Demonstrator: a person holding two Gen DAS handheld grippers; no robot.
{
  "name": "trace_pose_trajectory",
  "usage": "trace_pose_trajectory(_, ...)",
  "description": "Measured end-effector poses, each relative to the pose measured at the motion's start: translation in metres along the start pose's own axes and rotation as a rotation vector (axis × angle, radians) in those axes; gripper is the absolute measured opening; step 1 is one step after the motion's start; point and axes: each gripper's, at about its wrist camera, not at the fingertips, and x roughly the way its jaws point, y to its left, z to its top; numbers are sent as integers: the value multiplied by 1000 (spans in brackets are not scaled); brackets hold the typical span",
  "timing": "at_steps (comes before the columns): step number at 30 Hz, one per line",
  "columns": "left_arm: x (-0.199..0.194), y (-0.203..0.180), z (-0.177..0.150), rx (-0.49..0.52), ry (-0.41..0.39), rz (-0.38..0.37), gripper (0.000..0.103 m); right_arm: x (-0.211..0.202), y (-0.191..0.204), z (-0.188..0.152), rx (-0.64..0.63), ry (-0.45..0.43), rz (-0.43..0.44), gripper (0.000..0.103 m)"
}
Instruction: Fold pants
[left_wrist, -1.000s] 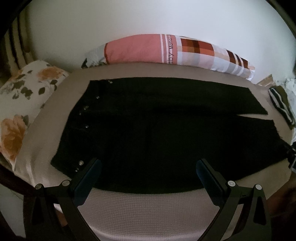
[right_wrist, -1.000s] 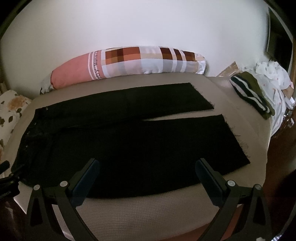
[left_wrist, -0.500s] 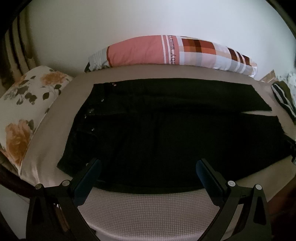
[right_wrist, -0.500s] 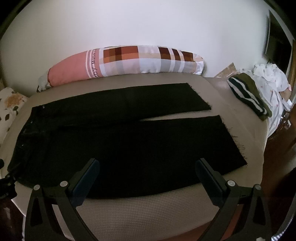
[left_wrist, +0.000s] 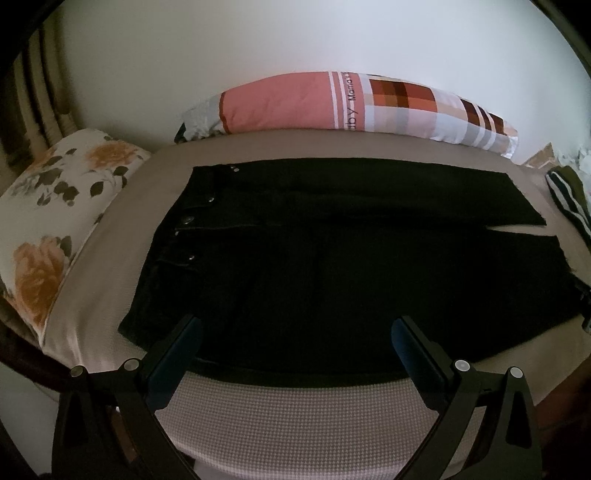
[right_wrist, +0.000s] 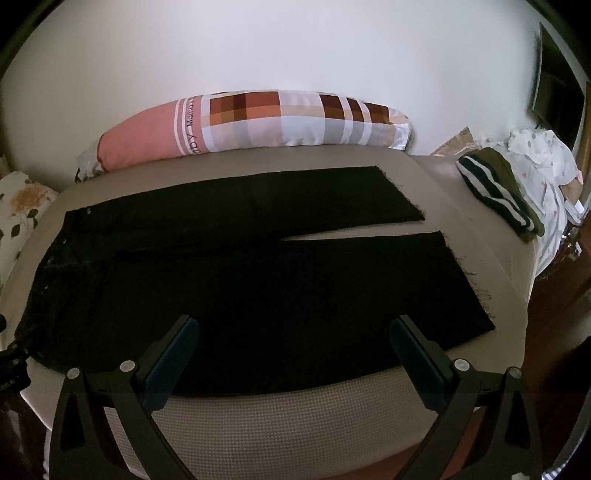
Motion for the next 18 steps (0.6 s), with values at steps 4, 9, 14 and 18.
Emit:
trace_pose_trajectory(4,0,0,2,0,3,4,101,0,1,1,2,-1,1,103)
trace_pose_trajectory(9,0,-1,3,3,2,5,101,0,0,1,-1,1,0,103)
trace_pose_trajectory(14,0,0,4,1,6,8,101,0,1,4,5,2,1,103)
trace_pose_trajectory(18,0,-1,4,10,-2,18,101,0,1,5,5,2,1,103)
